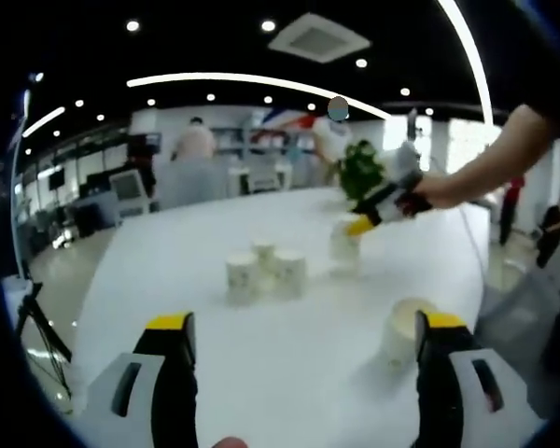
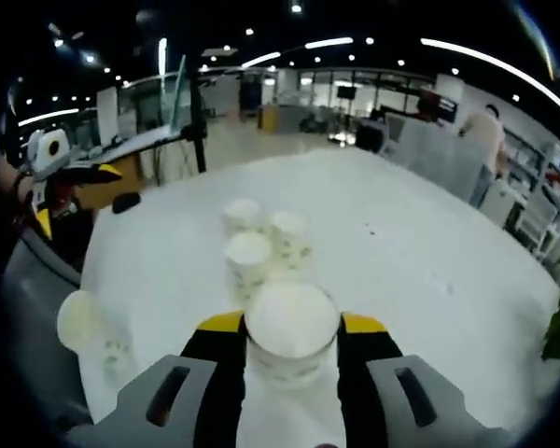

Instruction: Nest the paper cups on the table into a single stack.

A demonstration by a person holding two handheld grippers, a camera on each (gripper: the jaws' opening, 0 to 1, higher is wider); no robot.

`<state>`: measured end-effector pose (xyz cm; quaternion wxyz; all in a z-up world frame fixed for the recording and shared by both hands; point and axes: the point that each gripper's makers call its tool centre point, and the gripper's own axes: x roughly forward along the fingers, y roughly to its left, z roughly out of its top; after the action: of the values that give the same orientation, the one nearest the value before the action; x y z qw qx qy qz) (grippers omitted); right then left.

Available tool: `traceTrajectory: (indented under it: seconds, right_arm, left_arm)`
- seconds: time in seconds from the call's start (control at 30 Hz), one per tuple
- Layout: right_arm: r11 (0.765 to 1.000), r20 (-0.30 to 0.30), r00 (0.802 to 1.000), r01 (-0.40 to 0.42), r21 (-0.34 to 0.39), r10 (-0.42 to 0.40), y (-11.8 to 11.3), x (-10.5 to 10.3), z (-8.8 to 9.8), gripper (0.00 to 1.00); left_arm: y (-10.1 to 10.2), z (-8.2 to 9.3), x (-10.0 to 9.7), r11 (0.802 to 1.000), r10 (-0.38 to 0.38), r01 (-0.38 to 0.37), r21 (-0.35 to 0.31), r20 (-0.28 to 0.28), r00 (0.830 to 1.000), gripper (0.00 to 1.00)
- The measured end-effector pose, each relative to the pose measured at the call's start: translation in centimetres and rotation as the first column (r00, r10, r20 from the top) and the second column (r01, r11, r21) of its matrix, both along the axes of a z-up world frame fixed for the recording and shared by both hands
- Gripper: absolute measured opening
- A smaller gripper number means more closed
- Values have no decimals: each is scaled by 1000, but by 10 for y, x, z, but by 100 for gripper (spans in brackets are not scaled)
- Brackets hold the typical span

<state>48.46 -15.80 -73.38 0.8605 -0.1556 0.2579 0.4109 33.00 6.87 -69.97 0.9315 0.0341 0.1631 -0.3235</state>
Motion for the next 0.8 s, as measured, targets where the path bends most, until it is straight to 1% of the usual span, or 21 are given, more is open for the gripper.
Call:
traceTrajectory:
  seconds: [0.1,0.17,0.2,0.23,0.3,0.33,0.37,0.43,0.5,0.6,0.7,0.77,0.8]
  right_arm:
    - [999,17,1000,13,44,-13,2,-11,17,34]
    - [994,13,999,36,108,-37,5,-18,31,34]
    - [991,19,999,34,127,-37,6,-21,37,34]
    - [993,32,999,25,113,-29,5,-27,44,34]
    - [995,86,996,-9,98,0,10,-37,59,34]
    - [995,96,995,-17,95,8,12,-41,63,34]
    - [995,101,995,-22,97,12,15,-46,68,34]
    - [993,144,989,-55,100,41,25,-59,84,34]
    - [992,165,985,-70,110,51,32,-70,95,34]
    - [986,182,982,-79,149,52,42,-86,111,34]
    - [980,195,980,-83,179,47,49,-99,120,34]
    - [973,188,981,-85,215,44,55,-107,124,34]
    - [969,180,983,-80,234,38,59,-111,126,34]
  left_arm:
    - [-3,1,-3,1000,-17,17,-8,-4,1000,98]
    - [-5,-1,-8,999,-41,41,6,-7,999,98]
    - [-7,-2,-10,998,-55,55,6,-14,998,98]
    - [-7,-2,-11,998,-61,61,5,-15,998,98]
    - [-7,1,-14,998,-69,69,10,-2,998,99]
    - [-6,3,-14,998,-69,69,9,6,998,99]
    - [-6,4,-15,997,-73,73,3,6,997,99]
    - [-5,4,-16,997,-76,76,-1,3,997,99]
    - [-6,2,-19,996,-89,89,5,-4,996,99]
    - [-7,2,-23,994,-111,111,2,-12,994,98]
    - [-10,11,-25,993,-119,119,-6,-4,993,98]
    - [-14,18,-25,991,-137,137,-5,15,991,97]
    - [-16,20,-26,989,-145,145,-8,16,989,97]
